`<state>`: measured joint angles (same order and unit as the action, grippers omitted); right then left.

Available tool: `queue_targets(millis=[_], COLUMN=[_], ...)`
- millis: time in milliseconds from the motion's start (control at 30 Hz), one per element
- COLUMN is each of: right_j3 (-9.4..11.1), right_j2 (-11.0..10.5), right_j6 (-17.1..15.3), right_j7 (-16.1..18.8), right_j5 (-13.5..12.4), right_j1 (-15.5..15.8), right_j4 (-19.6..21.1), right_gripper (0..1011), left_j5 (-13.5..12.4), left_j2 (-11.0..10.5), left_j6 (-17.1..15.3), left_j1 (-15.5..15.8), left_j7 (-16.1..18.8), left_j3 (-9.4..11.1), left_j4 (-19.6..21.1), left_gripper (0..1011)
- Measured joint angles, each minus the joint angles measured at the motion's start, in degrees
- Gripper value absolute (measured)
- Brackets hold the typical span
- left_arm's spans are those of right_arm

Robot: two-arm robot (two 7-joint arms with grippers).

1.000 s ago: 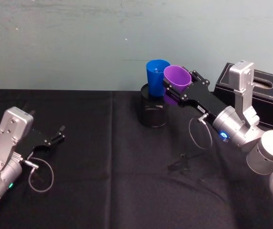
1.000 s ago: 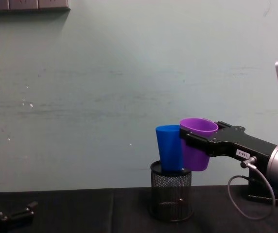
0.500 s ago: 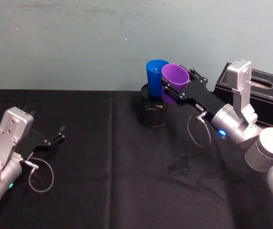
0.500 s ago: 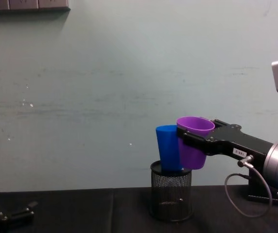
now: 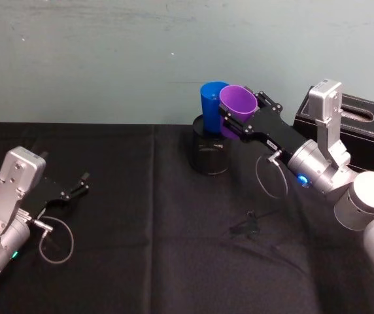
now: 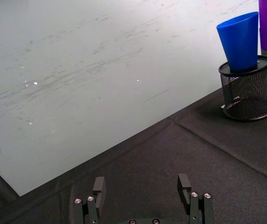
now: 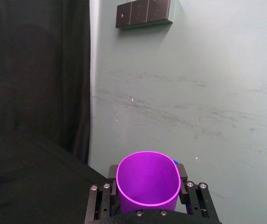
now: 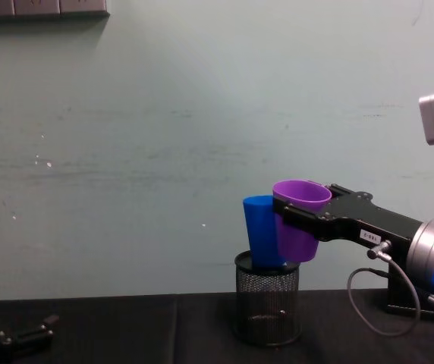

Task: Pick up one cup with a gripper and tap it against the other cup.

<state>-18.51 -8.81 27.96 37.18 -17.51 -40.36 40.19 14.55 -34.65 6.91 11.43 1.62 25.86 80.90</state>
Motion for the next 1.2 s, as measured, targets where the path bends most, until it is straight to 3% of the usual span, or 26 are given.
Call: queue_targets(millis=[700,900,1200], right_j3=[0.44,0.71,0.67], right_j2=[1.37,1.37,0.22], right_j6=[2.12,1.79,-1.61], right_j7=[1.57,1.96,1.18], right_j5=[0.58,0.57,0.57], right_j1=[-3.29,-3.11,-0.85], right_j4=[-5.74,-5.33,-0.9], right_gripper=[724,724,724], left_j5=[0.0,0.0,0.0], left_j2=[0.0,0.0,0.0], left_j6=[0.0,0.0,0.0], left_j1=[0.0,0.0,0.0], left_j7=[0.0,0.0,0.0], left_j3=[0.0,0.0,0.0], left_j4=[0.0,0.0,0.0], left_gripper=[1011,1011,1011])
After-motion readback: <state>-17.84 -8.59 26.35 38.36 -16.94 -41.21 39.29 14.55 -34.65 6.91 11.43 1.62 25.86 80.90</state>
